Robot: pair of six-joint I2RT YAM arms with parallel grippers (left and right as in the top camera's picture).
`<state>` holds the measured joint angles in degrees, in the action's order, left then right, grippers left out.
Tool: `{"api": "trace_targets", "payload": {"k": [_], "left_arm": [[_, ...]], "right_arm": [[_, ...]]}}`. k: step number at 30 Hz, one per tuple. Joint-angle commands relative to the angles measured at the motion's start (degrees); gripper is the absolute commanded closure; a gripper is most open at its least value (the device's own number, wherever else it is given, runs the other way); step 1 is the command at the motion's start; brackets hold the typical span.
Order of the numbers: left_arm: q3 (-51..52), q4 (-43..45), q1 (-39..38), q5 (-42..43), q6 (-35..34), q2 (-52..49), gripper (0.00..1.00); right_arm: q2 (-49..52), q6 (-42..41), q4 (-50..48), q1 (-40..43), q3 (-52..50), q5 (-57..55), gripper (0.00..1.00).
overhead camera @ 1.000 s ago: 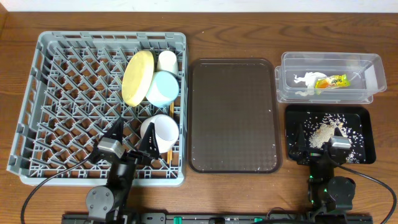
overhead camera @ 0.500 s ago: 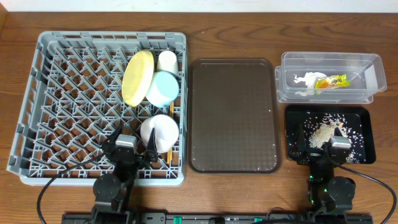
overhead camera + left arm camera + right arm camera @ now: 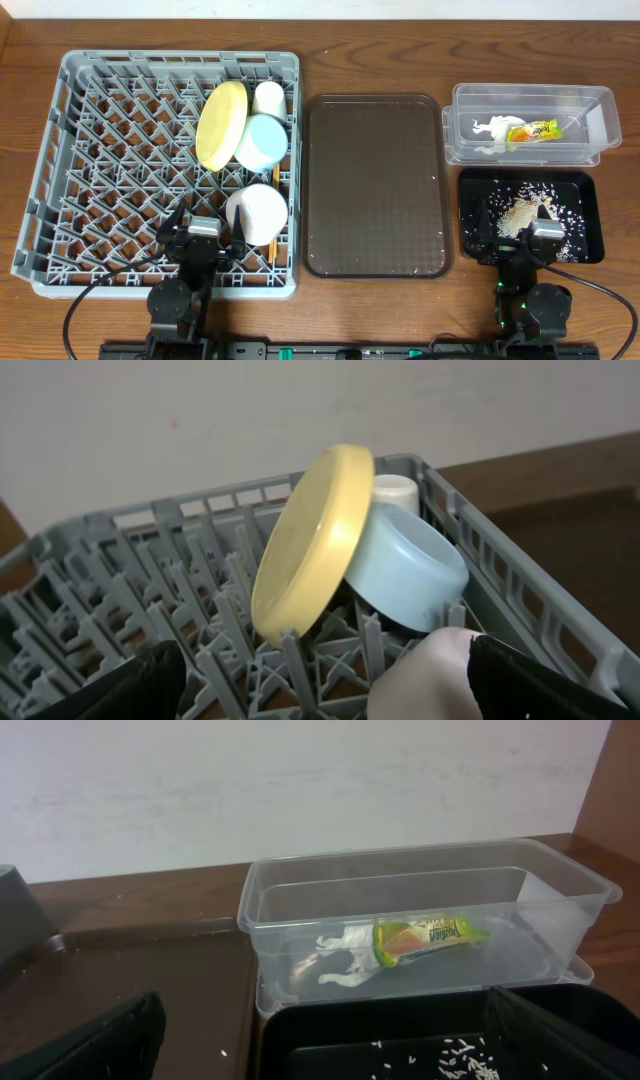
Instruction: Sort waste into correct bins and load items into the dishwasher rack
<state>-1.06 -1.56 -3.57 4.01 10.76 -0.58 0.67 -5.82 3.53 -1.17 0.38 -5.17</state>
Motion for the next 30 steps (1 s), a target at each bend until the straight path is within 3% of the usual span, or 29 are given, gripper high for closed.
{"api": "trace_targets", "payload": {"k": [1,5,12,25,30], "left_arm": [[0.9,-2.1,1.7,-0.2,-7.5,0.5,0.09],[0.9,1.7,3.2,-0.2,-13.8,0.5,0.09],[0.9,12.2,3.2,0.0,-16.1,0.5,0.09],[0.9,-2.4,1.8,-0.3,-22.4,0.5,0.09],[0.9,-2.3,1.8,-0.7,-20.9,0.5,0.09]], "right_arm": [[-0.4,0.5,0.2,0.4,-0.1,-0.4,0.01],[-0.4,0.5,0.2,0.4,-0.1,-0.4,0.01],[-0.4,0.5,0.2,0.4,-0.1,-0.4,0.01],[-0.4,0.5,0.2,0.4,-0.1,-0.4,0.01],[-0.4,0.5,0.2,0.4,-0.1,-0.4,0.01]]}}
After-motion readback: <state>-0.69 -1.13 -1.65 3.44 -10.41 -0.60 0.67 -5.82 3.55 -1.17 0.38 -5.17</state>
